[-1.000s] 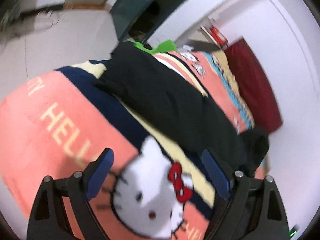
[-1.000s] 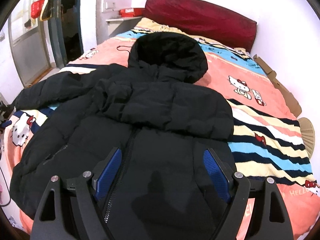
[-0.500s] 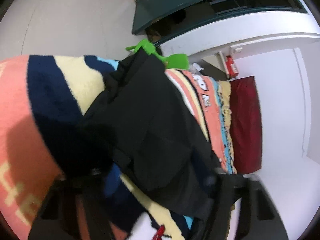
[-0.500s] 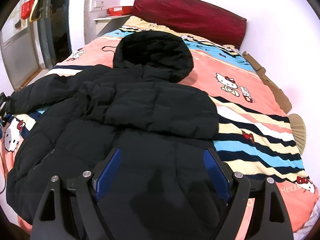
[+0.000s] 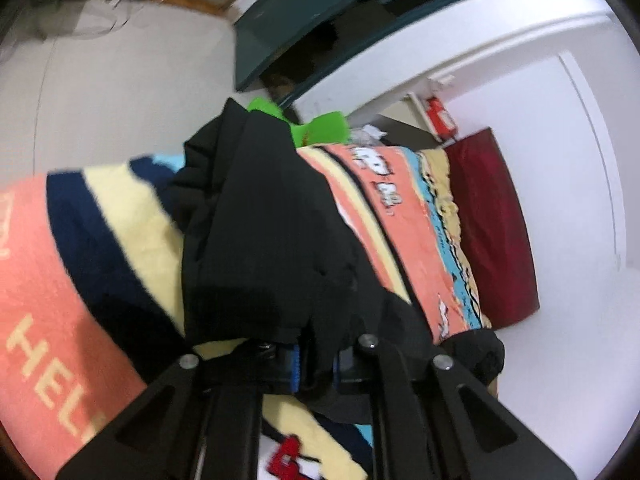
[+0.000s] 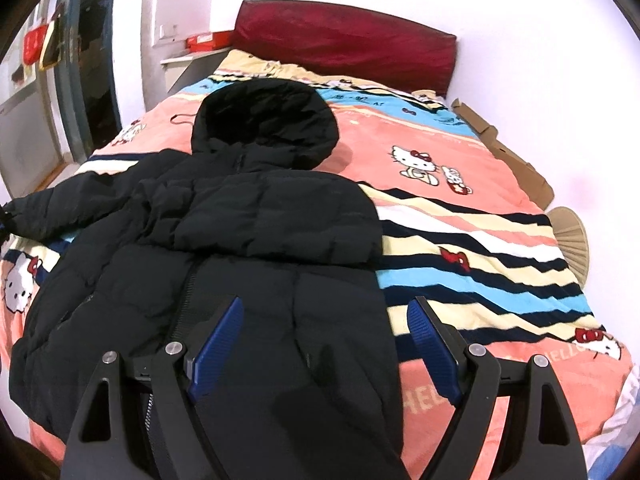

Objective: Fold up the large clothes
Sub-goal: 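Grasp the sleeve nearest the left gripper and lift it, then fold the held sleeve across the jacket body and open the left gripper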

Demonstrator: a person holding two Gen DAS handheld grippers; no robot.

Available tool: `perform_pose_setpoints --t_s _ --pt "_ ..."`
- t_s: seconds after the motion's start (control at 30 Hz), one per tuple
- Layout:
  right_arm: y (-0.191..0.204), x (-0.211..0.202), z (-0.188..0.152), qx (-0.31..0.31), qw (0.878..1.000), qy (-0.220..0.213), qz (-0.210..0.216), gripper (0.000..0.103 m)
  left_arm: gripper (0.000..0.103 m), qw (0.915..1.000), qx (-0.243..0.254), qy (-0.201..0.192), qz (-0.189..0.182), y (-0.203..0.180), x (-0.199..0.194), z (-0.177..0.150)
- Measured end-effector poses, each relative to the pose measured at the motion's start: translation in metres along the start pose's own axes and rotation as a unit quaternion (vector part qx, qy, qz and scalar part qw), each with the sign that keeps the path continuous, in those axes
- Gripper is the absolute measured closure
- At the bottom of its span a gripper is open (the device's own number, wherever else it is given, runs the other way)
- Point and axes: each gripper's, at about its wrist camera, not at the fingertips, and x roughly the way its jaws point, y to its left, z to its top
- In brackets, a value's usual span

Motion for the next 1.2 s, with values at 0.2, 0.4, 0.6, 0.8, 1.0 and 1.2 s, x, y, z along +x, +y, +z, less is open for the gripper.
perform_pose_setpoints --t_s 0.2,0.4,0.6,0.8,1.0,1.2 --pt "-0.02 -0.012 -0.011 0.013 1.0 -0.017 0.008 0.02 0.093 0.9957 0.09 -0.022 -0.012 -0.083 -0.03 -0.008" --pt "-0.048 -0.021 -0.022 0.038 0.999 -0.033 0.021 0.02 0.093 0.9839 0.173 -0.03 -0.032 -0.17 -0.052 -0.037" --pt "-0.08 -0.027 -0.034 0.075 0.996 -0.05 0.024 0.02 0.094 0.9686 0.239 -0.013 -0.067 -0.252 -0.05 -0.082" --pt "-0.112 -0.029 -0.044 0.108 0.993 -0.054 0.011 0.02 0.094 0.9476 0.3 0.02 -0.107 -0.326 -0.033 -0.15" --pt "-0.142 -0.028 -0.051 0.135 0.989 -0.057 0.002 0.02 0.094 0.9294 0.345 0.062 -0.117 -0.369 0.0 -0.218" --pt "-0.162 -0.029 -0.057 0.152 0.987 -0.059 -0.004 0.02 0.094 0.9145 0.377 0.107 -0.099 -0.384 0.053 -0.286"
